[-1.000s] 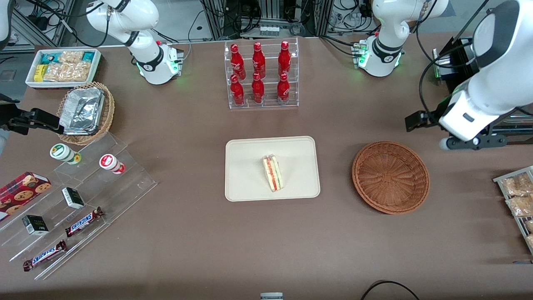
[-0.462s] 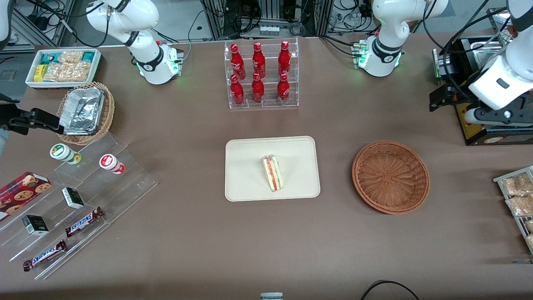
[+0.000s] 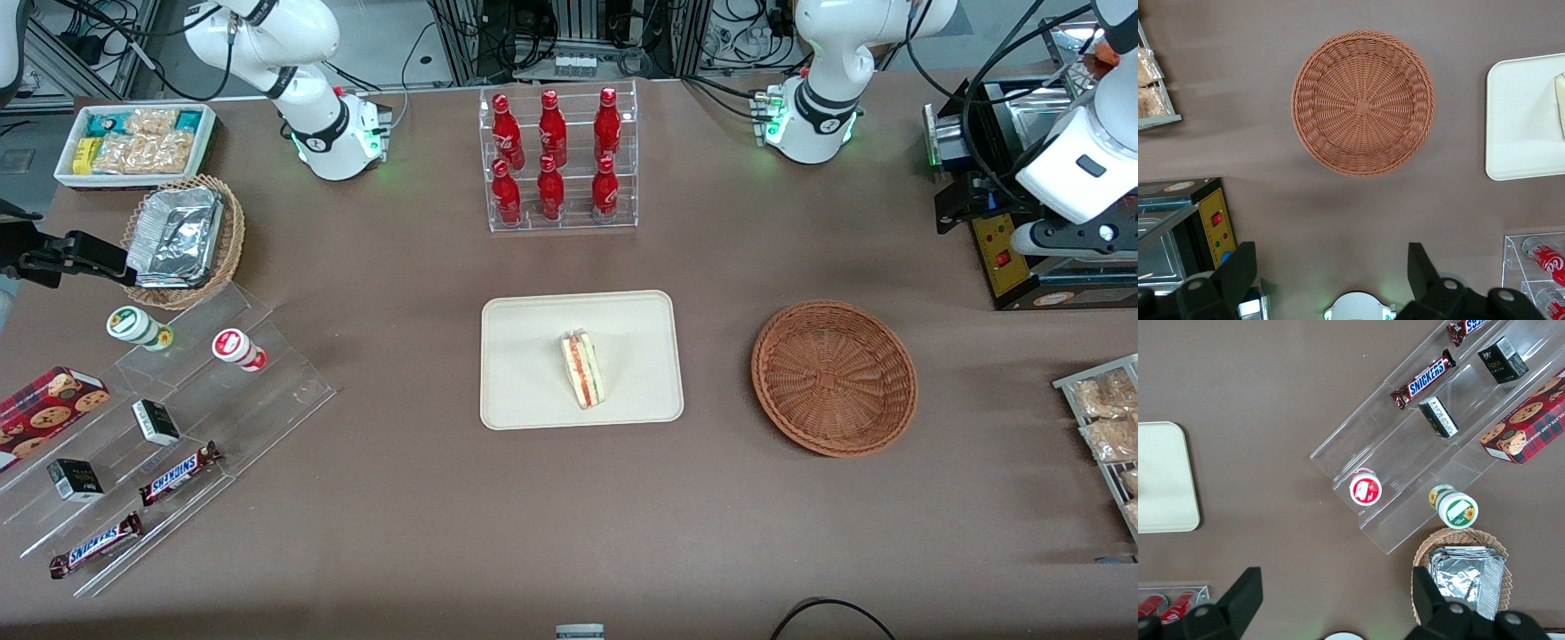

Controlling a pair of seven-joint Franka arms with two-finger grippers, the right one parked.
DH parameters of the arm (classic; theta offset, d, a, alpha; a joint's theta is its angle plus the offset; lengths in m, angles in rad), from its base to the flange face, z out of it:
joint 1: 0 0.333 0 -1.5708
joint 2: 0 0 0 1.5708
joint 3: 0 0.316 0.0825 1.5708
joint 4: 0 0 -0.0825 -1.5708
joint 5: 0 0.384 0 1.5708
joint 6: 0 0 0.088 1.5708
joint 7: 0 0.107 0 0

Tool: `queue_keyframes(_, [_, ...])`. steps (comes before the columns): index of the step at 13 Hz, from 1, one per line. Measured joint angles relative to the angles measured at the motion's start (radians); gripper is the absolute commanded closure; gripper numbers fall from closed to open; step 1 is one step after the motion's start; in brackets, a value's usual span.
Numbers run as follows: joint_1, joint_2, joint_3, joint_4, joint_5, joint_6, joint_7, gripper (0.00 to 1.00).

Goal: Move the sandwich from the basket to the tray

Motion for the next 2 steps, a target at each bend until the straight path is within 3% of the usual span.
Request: queue_keyframes(2, [0.000,0.000,0.012,-0.003,-0.034,0.023,0.000,0.00])
